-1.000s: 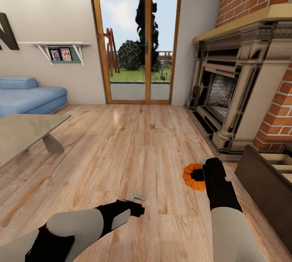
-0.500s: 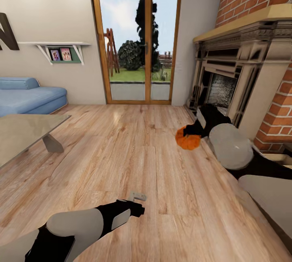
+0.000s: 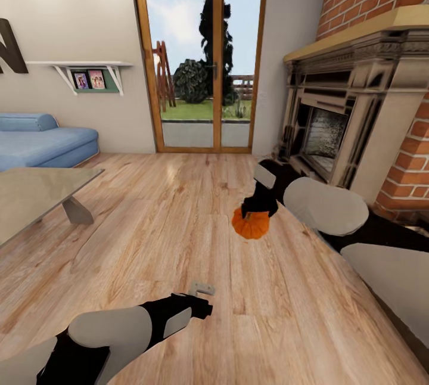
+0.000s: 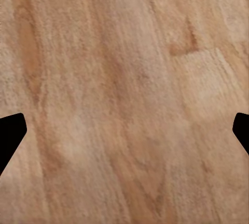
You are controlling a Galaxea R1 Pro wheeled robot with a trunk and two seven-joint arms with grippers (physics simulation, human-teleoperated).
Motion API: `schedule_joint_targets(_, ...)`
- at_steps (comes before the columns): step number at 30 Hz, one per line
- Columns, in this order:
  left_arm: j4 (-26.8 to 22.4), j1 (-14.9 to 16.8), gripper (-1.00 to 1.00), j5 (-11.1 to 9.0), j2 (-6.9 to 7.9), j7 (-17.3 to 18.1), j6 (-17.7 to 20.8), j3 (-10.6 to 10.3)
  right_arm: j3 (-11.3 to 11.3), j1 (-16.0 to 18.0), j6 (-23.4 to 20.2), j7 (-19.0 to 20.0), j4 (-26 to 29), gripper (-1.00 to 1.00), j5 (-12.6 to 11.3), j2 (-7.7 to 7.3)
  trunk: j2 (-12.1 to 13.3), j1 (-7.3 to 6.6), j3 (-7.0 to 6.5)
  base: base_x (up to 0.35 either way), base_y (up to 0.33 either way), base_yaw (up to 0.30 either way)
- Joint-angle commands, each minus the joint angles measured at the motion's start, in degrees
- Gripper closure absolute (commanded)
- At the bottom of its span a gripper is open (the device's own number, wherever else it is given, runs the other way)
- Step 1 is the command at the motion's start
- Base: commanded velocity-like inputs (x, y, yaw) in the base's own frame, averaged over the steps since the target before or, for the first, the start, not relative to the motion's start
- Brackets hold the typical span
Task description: Place each of the two pumpkins and all three candles from the living room inside a cabinet in the living room (use any cabinet), then make sure every cabinet is closed, and position the cauldron so it is next to a table in the living room.
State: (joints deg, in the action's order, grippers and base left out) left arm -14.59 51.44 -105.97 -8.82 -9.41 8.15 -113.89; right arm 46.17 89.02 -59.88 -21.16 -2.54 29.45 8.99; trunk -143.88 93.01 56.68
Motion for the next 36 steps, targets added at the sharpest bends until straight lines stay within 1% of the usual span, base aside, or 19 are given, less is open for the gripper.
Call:
schedule_joint_targets(1, -0.1, 0.1, -1.0, -0.2, 0.01, -0.3, 0.1, -0.2, 0.0, -0.7, -0.1, -0.2, 0.1, 1.0, 1.9, 0.54, 0.0, -0.03, 0.05, 0.0, 0.0, 0.0)
schedule_joint_targets(2, -0.1, 0.1, -1.0, -0.2, 0.04, -0.3, 0.1, -0.2, -0.7, -2.5, -0.1, 0.1, 0.1, 1.0, 4.5, 1.01, 0.0, -0.03, 0.05, 0.0, 0.0, 0.0)
schedule_joint_targets(3, -0.1, 0.1, -1.0, -0.2, 0.06, -0.3, 0.0, -0.2, -1.2, -4.3, 0.6, 1.0, 0.1, 1.0, 6.9, 1.01, 0.0, -0.03, 0.05, 0.0, 0.0, 0.0)
schedule_joint_targets(4, -0.1, 0.1, -1.0, -0.3, 0.08, -0.3, 0.0, -0.2, -1.4, -5.1, 0.8, 1.7, 0.1, 1.0, 8.2, 1.01, 0.0, -0.03, 0.05, 0.0, 0.0, 0.0)
schedule_joint_targets(5, -0.1, 0.1, -1.0, -0.3, 0.09, -0.3, 0.0, -0.2, -1.7, -6.4, 1.2, 3.7, 0.1, 1.0, 10.7, 1.01, 0.0, -0.03, 0.05, 0.0, 0.0, 0.0)
schedule_joint_targets(6, 0.0, 0.1, -1.0, -0.3, 0.1, -0.3, 0.0, -0.2, -2.0, -7.6, 1.3, 10.3, 0.2, 1.0, 15.4, 0.33, 0.0, -0.03, 0.05, 0.0, 0.0, 0.0)
schedule_joint_targets(8, 0.1, 0.1, -1.0, -0.3, 0.11, -0.3, 0.0, -0.2, -2.3, -8.3, 0.8, 20.4, 0.2, 1.0, 21.2, -1.66, 0.0, -0.03, 0.05, 0.0, 0.0, 0.0)
schedule_joint_targets(9, 0.1, 0.1, -1.0, -0.3, 0.11, -0.3, 0.0, -0.2, -2.4, -8.5, 0.5, 24.6, 0.2, 1.0, 23.7, -2.45, 0.0, -0.03, 0.05, 0.0, 0.0, 0.0)
schedule_joint_targets(10, 0.1, 0.1, -1.0, -0.3, 0.11, -0.3, 0.0, -0.2, -2.4, -8.6, 0.3, 28.0, 0.2, 1.0, 25.8, -3.16, 0.0, -0.03, 0.05, 0.0, 0.0, 0.0)
schedule_joint_targets(11, 0.1, 0.1, -1.0, -0.3, 0.08, -0.3, 0.0, -0.2, -2.4, -8.7, 0.2, 30.6, 0.3, 1.0, 27.6, -3.76, 0.0, -0.03, 0.05, 0.0, 0.0, 0.0)
schedule_joint_targets(13, 0.1, 0.1, -1.0, -0.3, 0.06, -0.3, 0.1, -0.3, -2.5, -8.8, -0.1, 33.0, 0.3, 1.0, 29.4, -4.34, 0.0, -0.03, 0.05, 0.0, 0.0, 0.0)
schedule_joint_targets(14, 0.1, 0.0, -1.0, -0.4, 0.05, -0.3, 0.1, -0.3, -2.5, -8.8, -0.1, 33.9, 0.3, 1.0, 30.0, -4.56, 0.0, -0.03, 0.05, 0.0, 0.0, 0.0)
schedule_joint_targets(18, 0.1, 0.1, -1.0, -0.4, 0.03, -0.3, 0.1, -0.3, -2.2, -8.8, -0.1, 35.2, 0.3, 1.0, 30.8, -4.79, 0.0, -0.03, 0.05, 0.0, 0.0, 0.0)
schedule_joint_targets(27, 0.1, 0.1, -1.0, -0.4, 0.02, -0.3, 0.1, -0.3, -1.8, -8.9, -0.1, 35.6, 1.1, 1.0, 31.0, -5.18, 0.0, -0.03, 0.05, 0.0, 0.0, 0.0)
schedule_joint_targets(29, 0.0, 0.1, -1.0, -0.3, 0.03, -0.3, 0.1, -0.3, -1.8, -8.9, -0.1, 35.7, 3.0, 1.0, 31.2, -5.22, 0.0, -0.03, 0.03, 0.0, 0.0, -0.051)
schedule_joint_targets(33, 0.0, 0.1, -1.0, -0.1, 0.03, -0.3, 0.1, -0.3, -1.9, -8.9, -0.1, 35.7, 8.8, 1.0, 31.8, -5.04, 0.0, -0.03, -0.13, 0.0, 0.0, -0.195)
schedule_joint_targets(36, 0.0, 0.0, -1.0, -0.2, 0.03, -0.3, 0.1, -0.3, -1.9, -8.9, -0.1, 35.7, 13.0, 1.0, 32.3, -4.07, 0.0, -0.03, -0.3, 0.0, 0.0, -0.182)
